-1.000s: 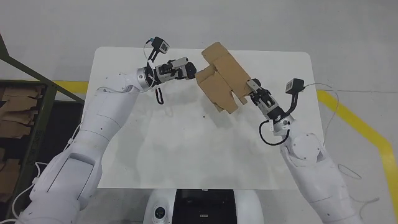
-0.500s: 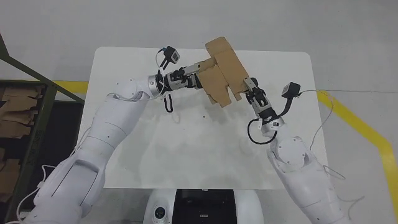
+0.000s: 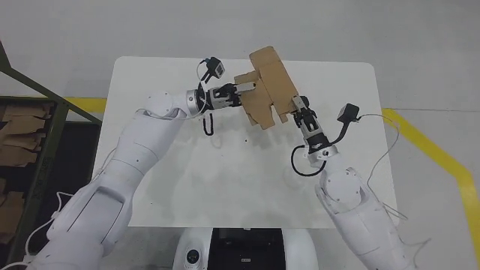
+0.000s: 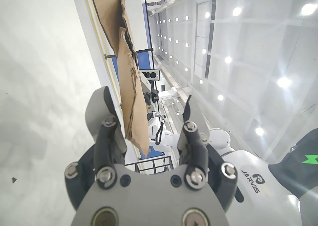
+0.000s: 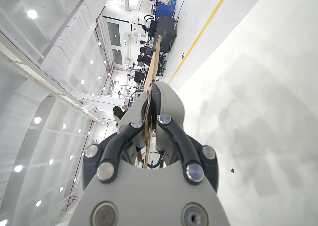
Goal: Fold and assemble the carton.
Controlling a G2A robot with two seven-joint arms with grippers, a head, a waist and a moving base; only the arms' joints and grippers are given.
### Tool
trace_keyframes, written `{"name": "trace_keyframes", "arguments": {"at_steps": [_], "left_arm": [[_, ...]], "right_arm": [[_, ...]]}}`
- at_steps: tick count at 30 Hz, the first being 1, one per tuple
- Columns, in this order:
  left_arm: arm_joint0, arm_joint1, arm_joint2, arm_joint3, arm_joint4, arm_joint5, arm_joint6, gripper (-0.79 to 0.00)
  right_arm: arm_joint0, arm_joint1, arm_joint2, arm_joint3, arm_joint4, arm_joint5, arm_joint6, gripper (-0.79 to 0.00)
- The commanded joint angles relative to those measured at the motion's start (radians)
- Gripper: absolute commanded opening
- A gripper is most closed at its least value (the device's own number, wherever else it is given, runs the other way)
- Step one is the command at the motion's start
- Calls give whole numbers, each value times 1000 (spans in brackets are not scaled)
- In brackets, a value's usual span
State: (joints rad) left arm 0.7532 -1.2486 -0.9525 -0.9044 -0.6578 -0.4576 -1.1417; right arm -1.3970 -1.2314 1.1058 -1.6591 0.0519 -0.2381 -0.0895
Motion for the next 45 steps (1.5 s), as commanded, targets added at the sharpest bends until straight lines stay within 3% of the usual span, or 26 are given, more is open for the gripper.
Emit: {"name": "trace_keyframes", "arguments": {"at_steps": [1, 2, 6, 7, 8, 12, 19, 23, 28, 36, 42, 43, 45], "left_arm": [[-3, -2, 0, 5, 1, -2, -3, -745], [-4, -3, 0, 9, 3, -3, -3, -785], [-9, -6, -2, 19, 5, -8, -7, -785], [-11, -7, -2, 22, 6, -8, -9, -785], [-14, -8, -3, 27, 10, -11, -10, -785], [-32, -9, -9, 47, 12, -11, -37, -785], [-78, -2, -31, 123, 3, 15, -177, -785], [-110, -3, -21, 163, 2, 67, -288, -785], [-130, 1, 4, 127, 36, 138, -359, -785], [-131, 29, 52, 35, 72, 173, -394, -785], [-141, 60, 156, -12, 56, 173, -394, -785], [-146, 66, 172, -15, 47, 173, -394, -785], [-155, 75, 201, -18, 26, 173, -394, -785]], "right_arm": [[-1, -2, 2, -1, -3, 5, -2, -785], [-1, -3, 2, -3, -4, 7, -2, -785], [-4, -8, 4, -9, -4, 16, -4, -754], [-5, -9, 5, -12, -3, 18, -3, -462], [-6, -10, 6, -16, -2, 18, -1, 0], [-15, -9, 36, -29, 4, 11, 12, 0], [-34, 5, 160, 1, 69, -81, 100, 0], [-25, 16, 198, 33, 93, -142, 264, 0], [0, 29, 223, 84, 167, -187, 507, 0], [62, 44, 224, 179, 304, -198, 867, 0], [103, 46, 203, 234, 398, -212, 1036, 0], [110, 46, 198, 242, 407, -213, 1051, -15], [126, 45, 185, 260, 415, -215, 1082, -191]]}}
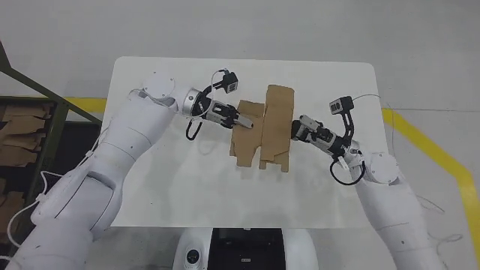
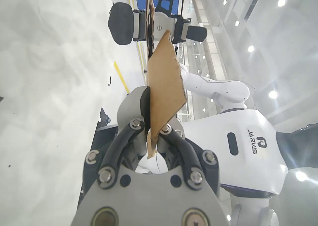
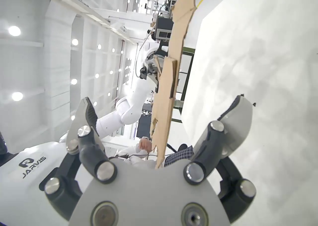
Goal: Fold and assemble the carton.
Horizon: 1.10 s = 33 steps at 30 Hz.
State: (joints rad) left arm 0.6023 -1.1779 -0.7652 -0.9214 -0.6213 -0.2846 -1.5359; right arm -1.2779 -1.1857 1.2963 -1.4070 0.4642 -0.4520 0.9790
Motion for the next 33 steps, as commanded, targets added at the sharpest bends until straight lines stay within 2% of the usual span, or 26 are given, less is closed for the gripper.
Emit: {"name": "trace_keyframes", "arguments": {"at_steps": [1, 2, 4, 6, 8, 11, 16, 17, 18, 19, 20, 23, 26, 33], "left_arm": [[-9, 8, 28, -2, -18, 0, 0, -785], [-13, 11, 40, -4, -27, 0, 0, -785], [-21, 18, 64, -8, -47, 0, 0, -785], [-28, 23, 86, -14, -64, 0, 0, -785], [-33, 28, 107, -19, -82, 0, 0, -785], [-45, 36, 135, -21, -92, 0, 0, -785], [-56, 45, 160, -26, -121, 0, 0, -785], [-58, 46, 161, -26, -130, 0, 0, -733], [-60, 48, 159, -22, -136, 0, 0, -471], [-61, 48, 153, -18, -142, -1, 0, -71], [-62, 49, 146, -10, -146, -6, 6, 0], [-66, 50, 123, 8, -154, -40, 40, 0], [-58, 52, 91, 23, -174, -93, 93, 0], [-20, 51, 39, 90, -187, -207, 207, 0]], "right_arm": [[15, -1, -12, 16, 5, -3, 28, -314], [21, -1, -20, 22, 9, -5, 42, -400], [34, -2, -31, 35, 14, -10, 63, -422], [45, -4, -41, 48, 19, -11, 74, -480], [55, -5, -49, 61, 21, -12, 77, -576], [70, -6, -59, 79, 21, -12, 81, -785], [84, -6, -71, 97, 20, -15, 94, -785], [85, -6, -73, 98, 24, -16, 96, -785], [85, -7, -74, 98, 33, -17, 98, -785], [84, -7, -74, 98, 47, -16, 100, -785], [83, -7, -73, 100, 58, -13, 101, -785], [80, -5, -62, 108, 62, -2, 72, -785], [64, -6, -48, 97, 57, 23, -29, -785], [-41, -5, 6, -39, -29, 65, -373, -785]]}}
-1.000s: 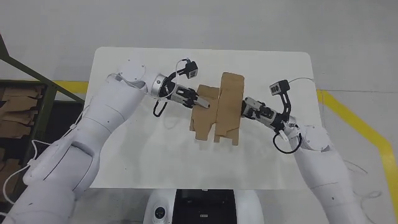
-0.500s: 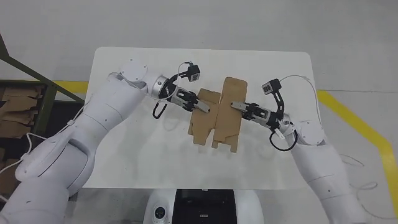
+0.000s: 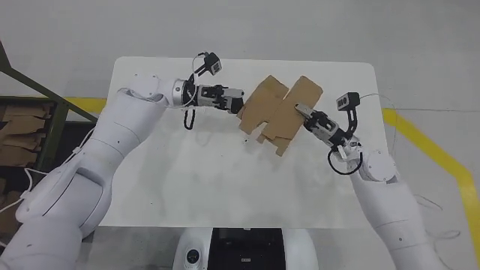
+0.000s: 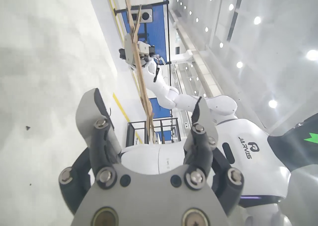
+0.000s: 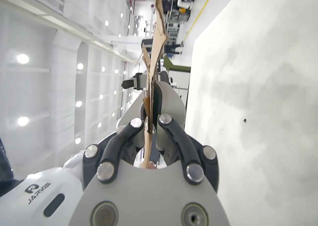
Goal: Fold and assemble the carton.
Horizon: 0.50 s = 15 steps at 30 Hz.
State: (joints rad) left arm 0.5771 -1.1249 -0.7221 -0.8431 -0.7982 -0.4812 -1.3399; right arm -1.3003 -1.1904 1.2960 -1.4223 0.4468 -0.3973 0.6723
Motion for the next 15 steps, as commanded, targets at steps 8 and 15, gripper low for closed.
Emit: {"name": "trace_keyframes", "arguments": {"at_steps": [8, 15], "left_arm": [[31, -34, -12, 54, -67, -57, 58, 0], [38, -69, -10, 60, -119, -54, 68, 0]], "right_arm": [[-176, -7, 16, -234, -160, 50, -393, -785], [-239, -20, -28, -317, -322, 80, -587, -785]]}}
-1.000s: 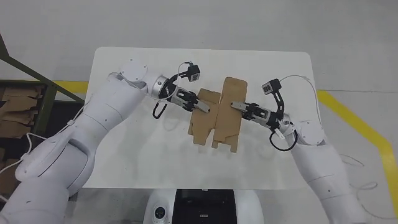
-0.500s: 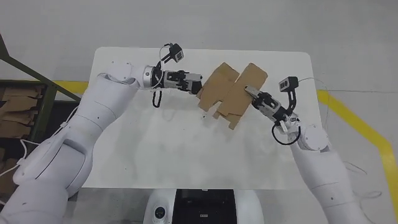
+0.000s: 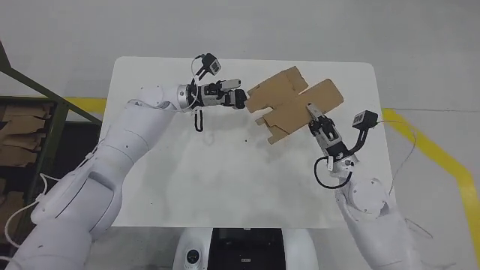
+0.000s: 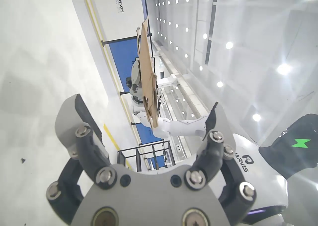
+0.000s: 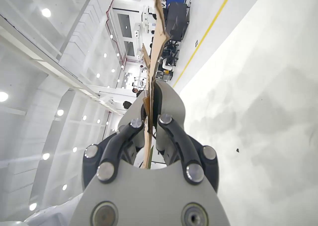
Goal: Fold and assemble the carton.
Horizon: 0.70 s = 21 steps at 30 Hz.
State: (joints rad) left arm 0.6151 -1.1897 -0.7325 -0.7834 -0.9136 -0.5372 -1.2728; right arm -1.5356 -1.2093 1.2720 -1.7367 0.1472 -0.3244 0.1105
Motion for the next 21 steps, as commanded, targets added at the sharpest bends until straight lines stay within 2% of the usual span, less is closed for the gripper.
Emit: {"name": "trace_keyframes", "arguments": {"at_steps": [1, 8, 21], "left_arm": [[-1, -8, 0, 4, -4, 2, 2, 0], [7, -30, -3, 10, -18, 30, -2, 0], [15, -51, -43, 8, -29, 53, -26, 0]], "right_arm": [[-7, -4, -11, -6, -41, 15, -49, -785], [-11, -18, -45, -4, -133, 46, -175, -785], [17, -38, -81, 39, -208, 61, -259, -785]]}}
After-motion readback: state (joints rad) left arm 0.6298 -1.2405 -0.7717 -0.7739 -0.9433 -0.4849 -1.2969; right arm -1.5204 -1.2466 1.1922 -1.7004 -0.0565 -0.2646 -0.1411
